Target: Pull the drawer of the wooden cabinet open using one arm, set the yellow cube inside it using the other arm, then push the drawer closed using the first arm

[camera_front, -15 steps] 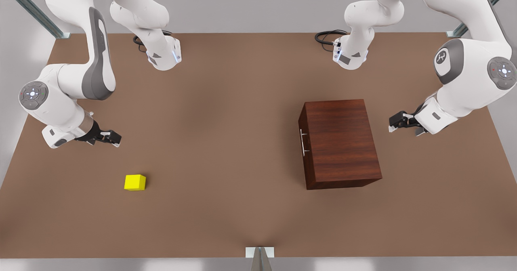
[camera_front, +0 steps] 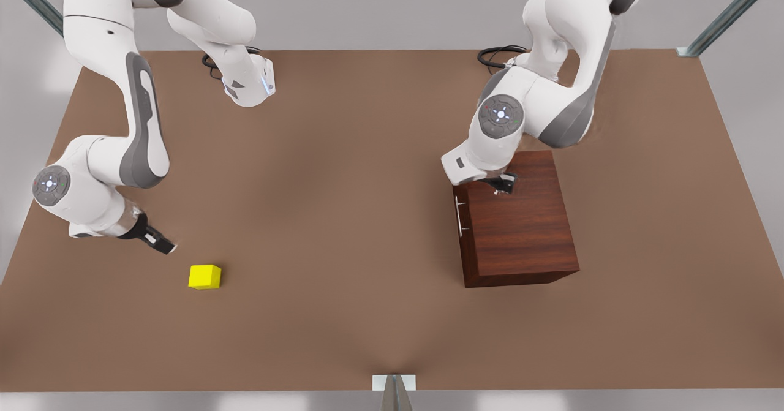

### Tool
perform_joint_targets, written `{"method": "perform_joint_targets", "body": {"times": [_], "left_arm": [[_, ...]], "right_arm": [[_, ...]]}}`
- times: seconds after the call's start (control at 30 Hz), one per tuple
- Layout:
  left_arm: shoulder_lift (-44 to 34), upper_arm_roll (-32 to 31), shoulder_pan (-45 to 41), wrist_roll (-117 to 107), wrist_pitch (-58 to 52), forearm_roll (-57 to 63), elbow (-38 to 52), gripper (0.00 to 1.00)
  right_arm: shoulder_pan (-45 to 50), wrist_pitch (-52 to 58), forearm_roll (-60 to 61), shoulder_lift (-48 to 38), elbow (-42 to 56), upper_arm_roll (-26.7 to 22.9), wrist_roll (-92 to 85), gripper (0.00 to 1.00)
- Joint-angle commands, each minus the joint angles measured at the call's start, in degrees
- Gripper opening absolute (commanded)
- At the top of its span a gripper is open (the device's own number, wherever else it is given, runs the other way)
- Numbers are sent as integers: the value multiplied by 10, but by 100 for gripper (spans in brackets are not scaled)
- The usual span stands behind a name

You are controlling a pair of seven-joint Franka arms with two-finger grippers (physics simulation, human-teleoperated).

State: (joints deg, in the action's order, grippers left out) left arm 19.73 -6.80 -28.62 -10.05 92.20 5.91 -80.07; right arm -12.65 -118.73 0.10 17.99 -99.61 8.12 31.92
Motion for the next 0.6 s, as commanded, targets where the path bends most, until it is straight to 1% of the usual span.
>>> {"method": "perform_joint_targets", "body": {"times": [0.0, 0.1, 0.13, 0.17, 0.27, 0.33, 0.43, 0.57], "left_arm": [[29, 0, -30, -408, -6, 45, 18, 100], [51, -6, -43, -428, 13, 31, 19, 100], [65, -6, -52, -501, 25, 35, 19, 100], [77, -6, -57, -527, 51, 34, 19, 100], [110, -5, -58, -532, 87, 45, 19, 100], [117, -4, -58, -533, 119, 67, 12, 100], [131, -2, -58, -534, 130, 73, 12, 100], [146, -2, -65, -535, 123, 147, 6, 100]], "right_arm": [[-4, -104, 14, 21, 0, 0, 357, 100], [-4, -133, 13, 57, 1, 1, 357, 100], [-3, -133, 11, 73, 3, 1, 357, 100], [-4, -133, 12, 90, 19, 0, 357, 100], [-11, -133, 16, 126, 42, 0, 358, 100], [-11, -133, 12, 138, 44, 0, 358, 100], [-13, -133, 9, 160, 59, 1, 375, 100], [-10, -129, 6, 169, 55, -1, 403, 100]]}}
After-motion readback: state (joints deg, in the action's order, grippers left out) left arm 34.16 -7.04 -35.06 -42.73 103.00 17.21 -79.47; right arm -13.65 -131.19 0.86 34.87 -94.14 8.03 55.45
